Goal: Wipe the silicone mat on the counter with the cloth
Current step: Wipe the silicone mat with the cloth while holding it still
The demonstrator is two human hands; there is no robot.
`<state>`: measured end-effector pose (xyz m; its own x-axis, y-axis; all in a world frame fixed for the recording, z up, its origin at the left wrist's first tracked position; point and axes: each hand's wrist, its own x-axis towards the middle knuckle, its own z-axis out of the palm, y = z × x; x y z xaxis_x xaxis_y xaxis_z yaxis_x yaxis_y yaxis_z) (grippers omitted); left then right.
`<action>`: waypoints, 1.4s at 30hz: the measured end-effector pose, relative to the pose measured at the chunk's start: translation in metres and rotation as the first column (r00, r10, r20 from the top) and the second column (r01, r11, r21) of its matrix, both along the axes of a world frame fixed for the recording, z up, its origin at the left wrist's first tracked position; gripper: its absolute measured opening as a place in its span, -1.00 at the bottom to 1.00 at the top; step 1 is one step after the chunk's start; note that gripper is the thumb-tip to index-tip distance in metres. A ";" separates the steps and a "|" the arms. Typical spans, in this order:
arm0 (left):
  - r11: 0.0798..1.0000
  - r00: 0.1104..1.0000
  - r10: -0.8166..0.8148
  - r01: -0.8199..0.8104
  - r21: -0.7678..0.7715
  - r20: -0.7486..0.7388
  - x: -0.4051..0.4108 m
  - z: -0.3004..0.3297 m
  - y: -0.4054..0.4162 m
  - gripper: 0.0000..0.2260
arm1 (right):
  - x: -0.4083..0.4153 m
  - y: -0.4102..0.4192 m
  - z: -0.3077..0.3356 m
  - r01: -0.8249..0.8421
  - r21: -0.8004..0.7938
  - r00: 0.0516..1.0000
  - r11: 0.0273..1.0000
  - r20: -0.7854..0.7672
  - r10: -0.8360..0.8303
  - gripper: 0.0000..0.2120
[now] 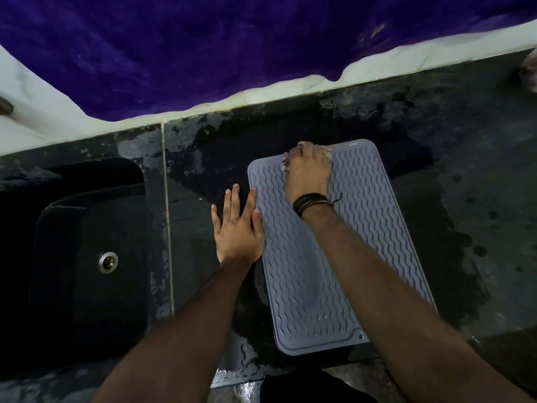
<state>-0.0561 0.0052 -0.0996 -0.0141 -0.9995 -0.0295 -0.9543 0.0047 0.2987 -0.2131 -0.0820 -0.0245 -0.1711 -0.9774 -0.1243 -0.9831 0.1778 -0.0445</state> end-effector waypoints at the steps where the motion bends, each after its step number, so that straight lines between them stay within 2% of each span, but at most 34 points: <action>1: 1.000 1.000 -0.004 0.004 0.004 0.008 0.000 0.000 0.000 -0.53 | 0.017 0.001 0.000 -0.036 0.006 0.999 0.999 0.000 0.036 -0.52; 3: 1.000 0.999 -0.013 0.012 0.023 0.032 0.000 0.000 -0.001 -0.52 | 0.048 0.002 0.002 -0.133 0.031 0.991 0.991 0.002 0.133 -0.49; 6: 0.999 0.996 -0.015 0.010 0.053 0.092 0.003 -0.001 -0.002 -0.44 | 0.076 0.004 0.001 -0.298 -0.019 0.953 0.954 0.052 0.299 -0.60; 10: 1.000 0.998 -0.002 0.001 0.024 0.055 0.001 0.001 -0.001 -0.48 | 0.060 0.002 0.003 -0.416 -0.100 0.895 0.904 0.132 0.427 -0.62; 13: 1.000 1.000 0.001 -0.001 0.010 0.017 0.000 0.000 -0.001 -0.52 | 0.026 -0.001 0.006 -0.393 -0.078 0.915 0.916 0.070 0.398 -0.58; 15: 1.000 1.000 0.006 -0.006 0.015 0.011 0.001 -0.001 0.000 -0.52 | 0.001 -0.008 0.008 -0.321 -0.058 0.947 0.945 0.003 0.321 -0.61; 17: 1.000 1.000 0.006 -0.006 0.021 0.002 0.000 0.000 0.000 -0.52 | -0.019 -0.015 0.011 -0.218 -0.068 0.976 0.974 -0.002 0.218 -0.63; 19: 1.000 1.000 0.008 -0.009 0.027 0.002 0.000 0.001 0.000 -0.52 | -0.020 -0.018 0.010 -0.184 -0.074 0.983 0.980 0.003 0.185 -0.61; 23: 0.999 1.000 0.005 -0.005 0.040 -0.003 -0.001 0.004 0.001 -0.51 | 0.014 0.005 0.000 -0.278 -0.009 0.960 0.960 -0.023 0.278 -0.43; 29: 0.999 1.000 0.005 -0.006 0.054 0.015 -0.001 0.006 0.000 -0.51 | 0.011 0.051 -0.005 -0.280 -0.106 0.955 0.954 0.066 0.288 -0.51; 33: 0.999 1.000 0.004 -0.004 0.037 0.016 -0.001 0.007 0.000 -0.51 | 0.003 0.084 -0.003 -0.339 -0.078 0.932 0.937 0.104 0.346 -0.50; 39: 0.999 1.000 0.006 -0.006 0.032 0.010 -0.001 0.004 0.000 -0.52 | 0.015 0.034 0.012 -0.239 -0.239 0.955 0.941 0.115 0.272 -0.56; 42: 1.000 1.000 0.005 -0.005 0.026 0.016 0.000 0.003 -0.001 -0.52 | 0.034 0.006 0.009 -0.335 -0.098 0.934 0.937 0.093 0.344 -0.57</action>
<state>-0.0566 0.0046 -0.0962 -0.0083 -0.9984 -0.0558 -0.9591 -0.0078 0.2829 -0.1790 -0.0762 -0.0158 0.1827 -0.9822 -0.0432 -0.9728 -0.1743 -0.1525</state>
